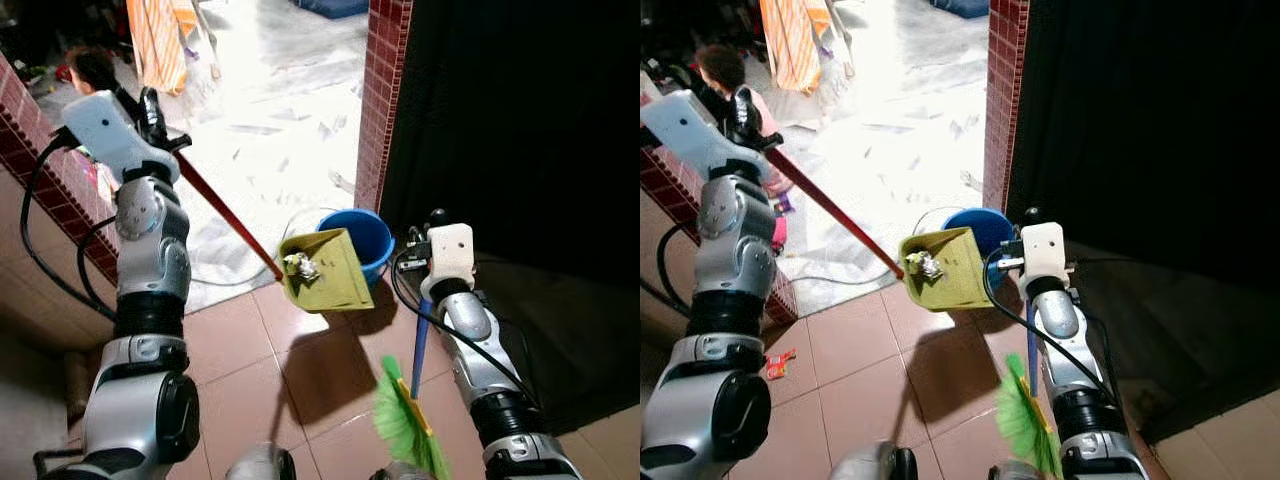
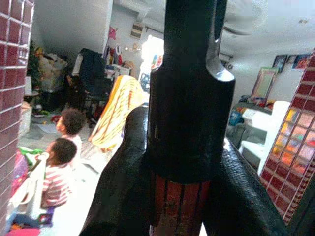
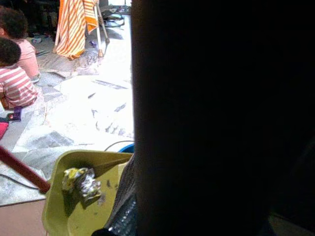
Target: Sweep floor
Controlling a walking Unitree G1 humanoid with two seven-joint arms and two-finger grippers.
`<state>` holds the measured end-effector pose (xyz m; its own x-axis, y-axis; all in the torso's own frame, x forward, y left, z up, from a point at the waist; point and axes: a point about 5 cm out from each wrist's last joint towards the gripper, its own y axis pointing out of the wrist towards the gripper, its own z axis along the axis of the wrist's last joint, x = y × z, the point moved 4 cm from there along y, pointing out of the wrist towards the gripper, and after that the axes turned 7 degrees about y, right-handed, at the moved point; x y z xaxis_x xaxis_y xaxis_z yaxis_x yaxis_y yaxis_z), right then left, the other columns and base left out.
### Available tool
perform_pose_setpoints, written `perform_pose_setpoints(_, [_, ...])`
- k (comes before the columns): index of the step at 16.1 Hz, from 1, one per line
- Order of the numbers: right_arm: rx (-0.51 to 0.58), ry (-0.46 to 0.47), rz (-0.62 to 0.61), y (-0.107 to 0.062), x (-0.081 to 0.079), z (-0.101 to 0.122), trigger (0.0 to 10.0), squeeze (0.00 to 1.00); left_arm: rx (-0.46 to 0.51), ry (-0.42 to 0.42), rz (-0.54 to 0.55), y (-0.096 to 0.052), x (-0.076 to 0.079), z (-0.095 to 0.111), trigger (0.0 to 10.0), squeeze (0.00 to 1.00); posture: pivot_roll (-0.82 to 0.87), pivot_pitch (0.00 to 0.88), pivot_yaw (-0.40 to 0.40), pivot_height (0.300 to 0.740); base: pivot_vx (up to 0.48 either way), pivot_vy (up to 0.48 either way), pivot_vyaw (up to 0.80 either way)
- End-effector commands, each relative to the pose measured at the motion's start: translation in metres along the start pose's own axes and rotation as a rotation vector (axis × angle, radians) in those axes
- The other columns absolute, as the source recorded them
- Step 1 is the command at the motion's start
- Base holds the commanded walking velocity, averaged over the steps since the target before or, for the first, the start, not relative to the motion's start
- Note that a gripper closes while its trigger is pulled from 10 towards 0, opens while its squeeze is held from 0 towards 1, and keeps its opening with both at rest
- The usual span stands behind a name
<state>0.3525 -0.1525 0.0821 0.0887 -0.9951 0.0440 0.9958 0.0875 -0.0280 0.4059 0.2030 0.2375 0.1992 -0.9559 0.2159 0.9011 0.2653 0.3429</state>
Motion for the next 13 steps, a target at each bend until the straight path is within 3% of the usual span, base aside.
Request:
perform_pose_setpoints(1, [-0.024, -0.004, 0.006, -0.0006, -0.0018, -0.0046, 10.0, 0.00, 0.113, -0.055, -0.014, 0.0108, 0.0103, 0.0337, 10.0, 0.00, -0.11, 0.000, 0.073, 0.740, 0.480, 0.000, 0.00])
perform_pose_setpoints(13, [-0.026, -0.005, 0.036, -0.0016, -0.0082, -0.0052, 10.0, 0.00, 0.101, -0.065, -0.010, 0.0122, 0.0104, 0.0312, 10.0, 0.00, -0.11, 0.000, 0.070, 0.740, 0.376, 0.000, 0.00])
